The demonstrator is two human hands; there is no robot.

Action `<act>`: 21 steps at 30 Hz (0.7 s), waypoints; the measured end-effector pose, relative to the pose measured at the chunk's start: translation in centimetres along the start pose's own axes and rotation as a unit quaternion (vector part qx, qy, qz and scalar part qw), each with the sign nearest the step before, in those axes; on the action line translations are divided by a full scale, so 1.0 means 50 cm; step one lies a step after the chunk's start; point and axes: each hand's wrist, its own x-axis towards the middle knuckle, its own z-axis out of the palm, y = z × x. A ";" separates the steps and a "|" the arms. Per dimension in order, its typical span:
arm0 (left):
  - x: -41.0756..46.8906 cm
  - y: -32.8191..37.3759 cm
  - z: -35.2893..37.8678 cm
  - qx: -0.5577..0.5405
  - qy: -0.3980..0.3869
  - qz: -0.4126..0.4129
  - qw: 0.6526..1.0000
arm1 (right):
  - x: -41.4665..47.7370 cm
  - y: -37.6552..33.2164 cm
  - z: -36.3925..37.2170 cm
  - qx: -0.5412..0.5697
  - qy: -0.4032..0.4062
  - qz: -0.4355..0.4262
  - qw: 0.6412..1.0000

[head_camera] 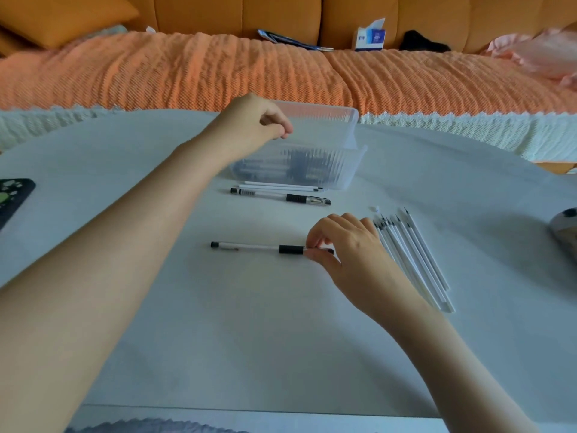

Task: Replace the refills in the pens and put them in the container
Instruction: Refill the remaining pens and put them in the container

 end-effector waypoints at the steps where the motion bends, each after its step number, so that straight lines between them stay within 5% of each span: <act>1: -0.012 -0.001 0.002 0.001 0.010 0.007 1.000 | 0.000 -0.001 -0.004 0.008 0.001 0.003 1.000; 8: -0.169 0.015 0.017 0.078 0.118 0.140 0.980 | 0.006 -0.008 -0.030 0.154 0.039 0.064 0.985; 13: -0.265 0.022 0.068 0.034 0.003 0.053 0.998 | 0.007 -0.021 -0.036 0.244 0.062 0.084 0.964; 21: -0.267 0.033 0.103 0.010 0.048 0.055 0.997 | 0.004 -0.028 -0.038 0.279 0.051 0.082 0.955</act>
